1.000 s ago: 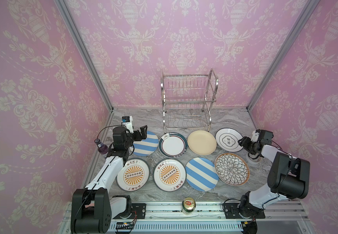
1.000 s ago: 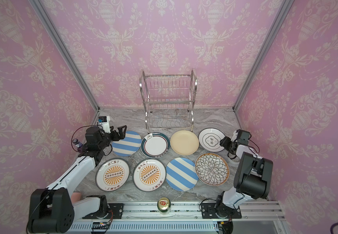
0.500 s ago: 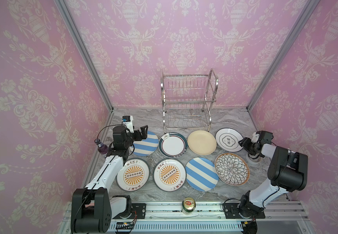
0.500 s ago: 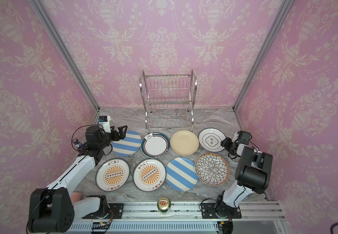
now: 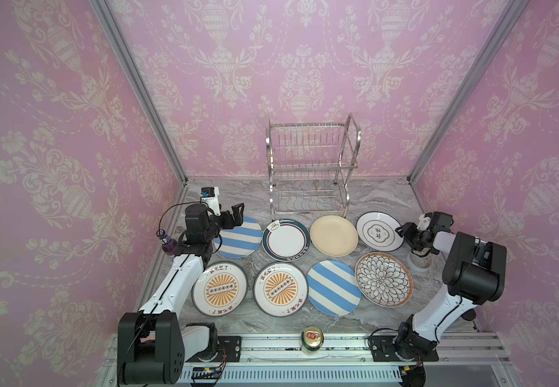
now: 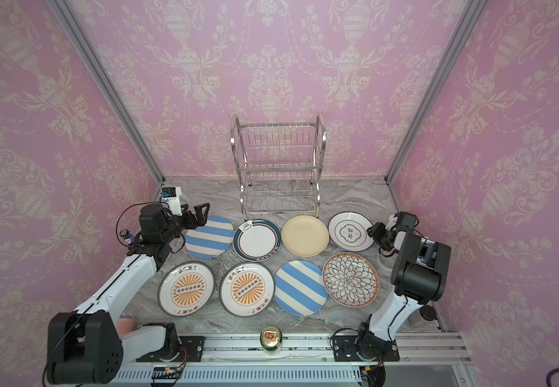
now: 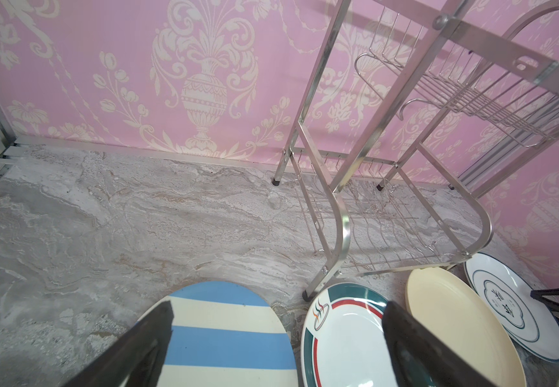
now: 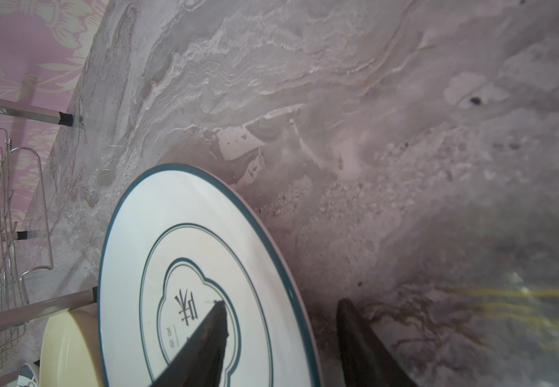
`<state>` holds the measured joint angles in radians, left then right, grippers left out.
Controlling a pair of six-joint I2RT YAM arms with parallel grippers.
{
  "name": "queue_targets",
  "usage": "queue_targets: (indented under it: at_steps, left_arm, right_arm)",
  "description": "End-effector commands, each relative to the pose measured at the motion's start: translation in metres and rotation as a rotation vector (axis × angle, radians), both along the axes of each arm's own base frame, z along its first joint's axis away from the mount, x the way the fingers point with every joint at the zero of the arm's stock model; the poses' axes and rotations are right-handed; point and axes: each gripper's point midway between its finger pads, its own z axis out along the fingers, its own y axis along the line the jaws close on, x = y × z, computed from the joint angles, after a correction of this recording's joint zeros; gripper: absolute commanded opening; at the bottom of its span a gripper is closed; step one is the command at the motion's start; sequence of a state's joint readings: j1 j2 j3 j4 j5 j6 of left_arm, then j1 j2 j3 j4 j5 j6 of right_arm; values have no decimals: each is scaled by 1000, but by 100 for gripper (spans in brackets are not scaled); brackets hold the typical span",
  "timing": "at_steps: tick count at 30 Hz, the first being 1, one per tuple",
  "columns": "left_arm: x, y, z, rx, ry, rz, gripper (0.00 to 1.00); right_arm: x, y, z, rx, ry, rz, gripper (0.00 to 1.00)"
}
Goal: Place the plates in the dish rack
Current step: 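Lower the right gripper onto the white character plate's rim and grasp it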
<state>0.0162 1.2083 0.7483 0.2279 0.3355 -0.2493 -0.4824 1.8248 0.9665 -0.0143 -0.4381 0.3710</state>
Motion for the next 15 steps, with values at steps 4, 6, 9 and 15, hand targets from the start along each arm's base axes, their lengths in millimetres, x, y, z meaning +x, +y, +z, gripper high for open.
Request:
queue_targets:
  at_steps: [4, 6, 9, 15]
  left_arm:
    - [6, -8, 7, -11, 2, -39, 99]
    - [7, -9, 5, -13, 7, -45, 99]
    - [8, -10, 2, -14, 16, -48, 99]
    - [11, -13, 0, -5, 30, -62, 99]
  right_arm:
    - [-12, 10, -20, 71, 118, 45, 53]
    - [-14, 12, -22, 74, 135, 57, 51]
    - [-19, 16, -24, 87, 150, 77, 50]
    - [-23, 22, -24, 109, 147, 86, 47]
